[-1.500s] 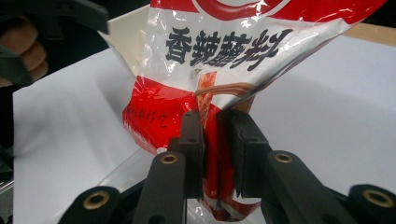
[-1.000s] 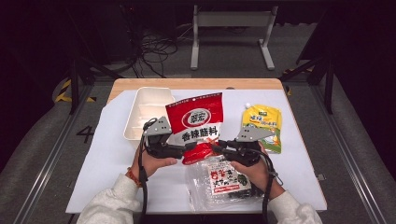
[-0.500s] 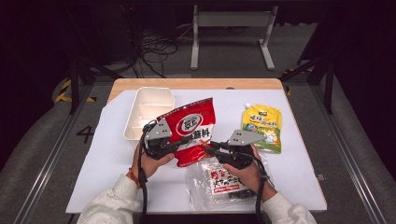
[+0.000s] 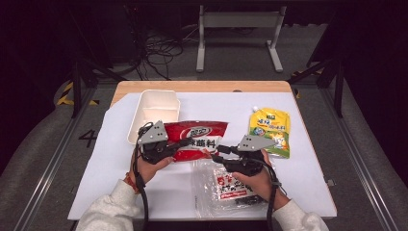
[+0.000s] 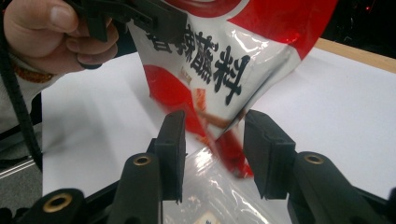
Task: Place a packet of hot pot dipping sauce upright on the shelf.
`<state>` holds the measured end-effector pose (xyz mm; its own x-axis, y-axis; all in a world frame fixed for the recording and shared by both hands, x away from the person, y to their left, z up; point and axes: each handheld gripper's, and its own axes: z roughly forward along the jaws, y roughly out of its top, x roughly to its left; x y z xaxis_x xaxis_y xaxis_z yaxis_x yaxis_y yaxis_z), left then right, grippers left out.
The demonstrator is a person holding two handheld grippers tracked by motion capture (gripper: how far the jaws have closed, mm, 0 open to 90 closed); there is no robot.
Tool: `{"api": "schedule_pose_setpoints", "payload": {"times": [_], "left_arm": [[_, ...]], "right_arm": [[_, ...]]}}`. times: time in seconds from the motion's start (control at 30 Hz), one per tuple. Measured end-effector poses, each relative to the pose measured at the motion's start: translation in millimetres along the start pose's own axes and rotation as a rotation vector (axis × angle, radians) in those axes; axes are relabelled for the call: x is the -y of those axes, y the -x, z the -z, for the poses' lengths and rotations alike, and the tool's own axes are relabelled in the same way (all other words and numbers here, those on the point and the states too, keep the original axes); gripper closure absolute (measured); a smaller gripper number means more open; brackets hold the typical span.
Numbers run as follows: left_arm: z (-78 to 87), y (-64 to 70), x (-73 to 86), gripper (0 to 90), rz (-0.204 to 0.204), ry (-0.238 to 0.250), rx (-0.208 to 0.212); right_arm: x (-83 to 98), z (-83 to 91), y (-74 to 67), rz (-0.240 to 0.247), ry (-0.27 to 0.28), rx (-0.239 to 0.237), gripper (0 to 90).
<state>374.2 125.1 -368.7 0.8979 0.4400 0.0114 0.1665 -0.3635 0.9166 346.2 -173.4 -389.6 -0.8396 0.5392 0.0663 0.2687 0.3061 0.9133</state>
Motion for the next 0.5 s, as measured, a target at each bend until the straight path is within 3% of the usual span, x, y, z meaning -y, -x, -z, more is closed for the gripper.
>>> {"api": "schedule_pose_setpoints", "payload": {"times": [0.33, 0.37, 0.5], "left_arm": [[15.1, -2.7, -5.1, 90.0, -0.011, 0.047, 0.003], [18.1, -2.9, -6.0, 90.0, -0.007, 0.059, 0.004], [23.0, -3.6, -7.9, 90.0, -0.01, 0.077, 0.0]], "right_arm": [[14.3, 40.4, 6.1, -0.032, -0.008, 0.038, 44.0], [17.3, 52.6, 7.1, -0.033, -0.01, 0.064, 39.8], [21.7, 70.7, 8.3, -0.017, -0.028, 0.108, 35.0]]}}
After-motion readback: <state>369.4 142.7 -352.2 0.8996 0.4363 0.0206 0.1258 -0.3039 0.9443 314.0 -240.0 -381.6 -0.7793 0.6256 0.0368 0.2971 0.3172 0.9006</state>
